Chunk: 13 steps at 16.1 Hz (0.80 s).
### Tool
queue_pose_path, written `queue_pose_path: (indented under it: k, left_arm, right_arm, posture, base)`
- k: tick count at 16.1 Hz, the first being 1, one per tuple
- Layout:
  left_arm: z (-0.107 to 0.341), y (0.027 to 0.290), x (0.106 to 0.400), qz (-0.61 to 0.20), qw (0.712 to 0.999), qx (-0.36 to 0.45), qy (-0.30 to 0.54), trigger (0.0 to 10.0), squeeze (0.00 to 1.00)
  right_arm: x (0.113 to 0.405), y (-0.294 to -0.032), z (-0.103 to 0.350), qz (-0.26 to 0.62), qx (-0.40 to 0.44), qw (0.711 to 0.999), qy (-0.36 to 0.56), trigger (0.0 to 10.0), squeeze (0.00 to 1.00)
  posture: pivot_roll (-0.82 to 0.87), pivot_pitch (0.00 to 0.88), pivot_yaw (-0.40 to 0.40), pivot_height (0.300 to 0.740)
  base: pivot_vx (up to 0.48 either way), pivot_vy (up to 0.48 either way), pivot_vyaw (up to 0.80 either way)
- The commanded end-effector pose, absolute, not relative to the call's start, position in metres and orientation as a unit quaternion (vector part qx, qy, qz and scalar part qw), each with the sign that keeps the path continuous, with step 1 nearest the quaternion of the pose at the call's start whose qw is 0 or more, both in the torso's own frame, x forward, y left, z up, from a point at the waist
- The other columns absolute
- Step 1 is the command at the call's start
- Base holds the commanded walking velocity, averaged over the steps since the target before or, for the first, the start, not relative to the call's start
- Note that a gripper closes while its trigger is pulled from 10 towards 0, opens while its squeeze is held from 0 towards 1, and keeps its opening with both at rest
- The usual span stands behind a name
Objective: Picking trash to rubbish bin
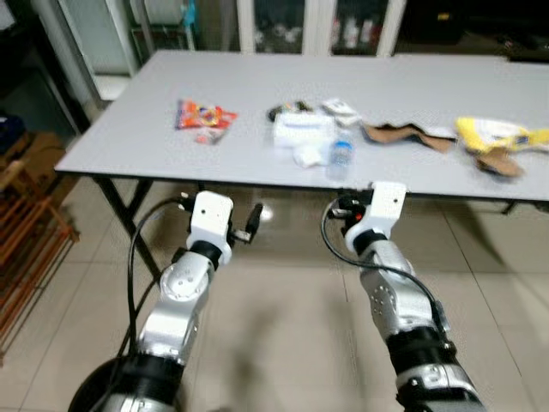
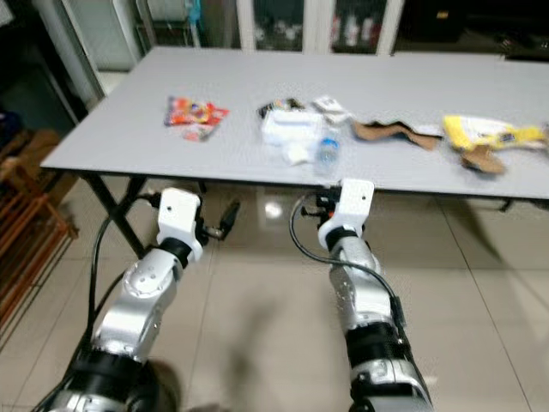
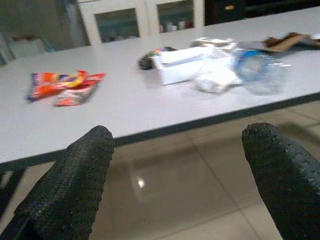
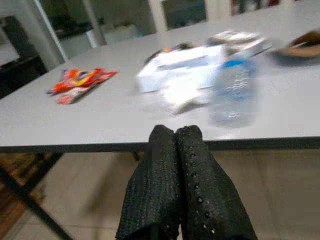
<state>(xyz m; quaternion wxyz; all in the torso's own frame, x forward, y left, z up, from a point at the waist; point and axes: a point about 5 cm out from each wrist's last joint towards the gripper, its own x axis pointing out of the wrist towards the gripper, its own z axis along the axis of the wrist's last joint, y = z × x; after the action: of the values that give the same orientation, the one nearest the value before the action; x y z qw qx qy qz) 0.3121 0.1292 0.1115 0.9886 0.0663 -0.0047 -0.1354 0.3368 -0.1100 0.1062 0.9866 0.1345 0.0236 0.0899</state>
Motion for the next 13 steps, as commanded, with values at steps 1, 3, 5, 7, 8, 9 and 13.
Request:
queue_pose_path:
  k: [1, 3, 5, 7, 8, 9, 13]
  left_arm:
    - [0.1129, 0.1307, 0.3121, -0.132, 0.988, 0.078, -0.011, 10.0, 0.0]
    - [0.1124, 0.1301, 0.3119, -0.126, 0.989, 0.08, -0.012, 10.0, 0.0]
    - [0.1132, 0.1309, 0.3123, -0.123, 0.99, 0.073, -0.014, 10.0, 0.0]
    - [0.1141, 0.1335, 0.3134, -0.12, 0.99, 0.075, -0.014, 10.0, 0.0]
    - [0.1141, 0.1346, 0.3138, -0.116, 0.99, 0.076, -0.014, 10.0, 0.0]
    - [0.1142, 0.1353, 0.3141, -0.113, 0.99, 0.078, -0.014, 10.0, 0.0]
    - [0.1132, 0.1339, 0.3139, -0.117, 0.99, 0.078, -0.013, 10.0, 0.0]
  right_arm:
    - [0.3373, -0.1075, 0.1087, 0.097, 0.133, 0.986, 0.02, 10.0, 0.0]
    - [0.3371, -0.1072, 0.1084, 0.098, 0.131, 0.986, 0.021, 10.0, 0.0]
    - [0.3372, -0.1072, 0.1083, 0.099, 0.131, 0.986, 0.021, 10.0, 0.0]
    - [0.3373, -0.1066, 0.1083, 0.1, 0.13, 0.986, 0.022, 10.0, 0.0]
    - [0.3372, -0.1064, 0.1082, 0.101, 0.13, 0.986, 0.022, 10.0, 0.0]
    - [0.3372, -0.1064, 0.1081, 0.101, 0.13, 0.986, 0.022, 10.0, 0.0]
    - [0.3369, -0.1065, 0.1078, 0.102, 0.129, 0.986, 0.022, 10.0, 0.0]
  posture:
    - [0.02, 0.053, 0.017, 0.74]
    - [0.02, 0.053, 0.017, 0.74]
    - [0.02, 0.052, 0.017, 0.74]
    - [0.02, 0.05, 0.016, 0.74]
    - [0.02, 0.05, 0.016, 0.74]
    - [0.02, 0.05, 0.016, 0.74]
    - [0.01, 0.047, 0.016, 0.74]
  base:
    - [0.0, 0.0, 0.0]
    - [0.0, 0.0, 0.0]
    - [0.0, 0.0, 0.0]
    - [0.0, 0.0, 0.0]
    - [0.0, 0.0, 0.0]
    - [0.0, -0.307, 0.0]
    - [0.0, -0.372, 0.0]
